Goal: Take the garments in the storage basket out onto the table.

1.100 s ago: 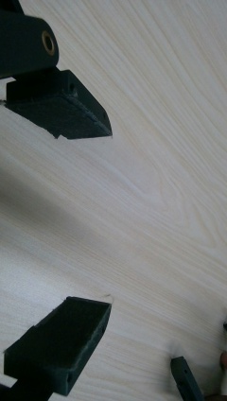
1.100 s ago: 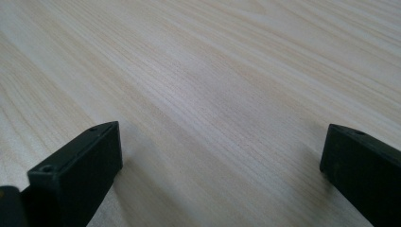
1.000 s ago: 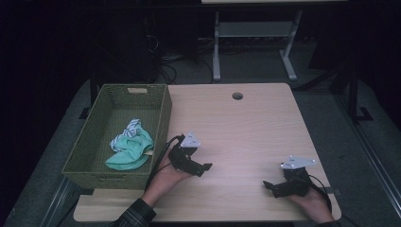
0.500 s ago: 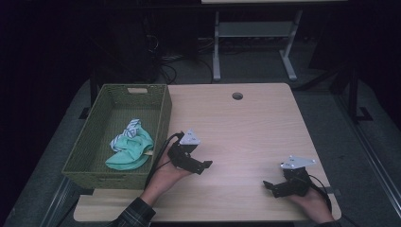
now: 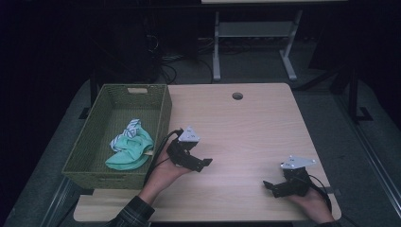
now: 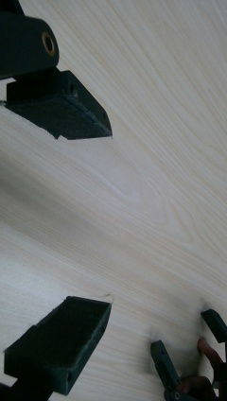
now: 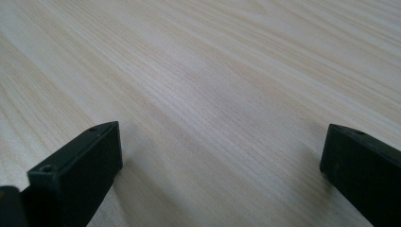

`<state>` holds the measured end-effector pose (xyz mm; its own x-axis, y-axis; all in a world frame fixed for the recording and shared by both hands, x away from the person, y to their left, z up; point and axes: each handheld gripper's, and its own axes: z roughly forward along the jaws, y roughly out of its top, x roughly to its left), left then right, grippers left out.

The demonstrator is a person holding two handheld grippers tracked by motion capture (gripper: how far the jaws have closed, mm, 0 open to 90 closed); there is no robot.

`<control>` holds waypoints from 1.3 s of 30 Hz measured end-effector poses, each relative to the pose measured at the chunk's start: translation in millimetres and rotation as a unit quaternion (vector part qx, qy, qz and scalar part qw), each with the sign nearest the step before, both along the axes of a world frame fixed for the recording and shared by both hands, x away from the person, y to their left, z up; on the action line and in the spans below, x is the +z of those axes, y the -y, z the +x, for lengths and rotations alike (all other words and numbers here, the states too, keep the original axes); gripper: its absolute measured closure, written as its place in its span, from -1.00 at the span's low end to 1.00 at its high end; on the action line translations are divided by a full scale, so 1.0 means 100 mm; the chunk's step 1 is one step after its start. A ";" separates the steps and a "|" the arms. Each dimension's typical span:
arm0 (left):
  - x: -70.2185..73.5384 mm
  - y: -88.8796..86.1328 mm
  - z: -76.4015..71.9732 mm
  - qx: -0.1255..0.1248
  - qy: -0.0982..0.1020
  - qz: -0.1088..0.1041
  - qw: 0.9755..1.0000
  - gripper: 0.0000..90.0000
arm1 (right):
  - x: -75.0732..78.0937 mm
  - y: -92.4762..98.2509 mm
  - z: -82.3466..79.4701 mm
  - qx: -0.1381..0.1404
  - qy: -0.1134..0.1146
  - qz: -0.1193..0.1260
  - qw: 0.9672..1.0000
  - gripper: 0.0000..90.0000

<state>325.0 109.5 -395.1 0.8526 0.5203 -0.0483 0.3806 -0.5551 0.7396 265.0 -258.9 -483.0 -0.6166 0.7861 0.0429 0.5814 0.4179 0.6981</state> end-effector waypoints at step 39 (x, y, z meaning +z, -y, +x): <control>0.35 -0.17 0.12 -0.033 -0.010 -0.001 0.999 -0.69 | 0.00 0.00 0.00 0.000 0.000 0.000 1.000 -1.00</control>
<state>337.0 126.3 -359.6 0.8837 0.4632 -0.0671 0.3584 -0.5774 0.7336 265.0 -259.0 -483.1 -0.6168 0.7859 0.0433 0.5810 0.4175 0.6987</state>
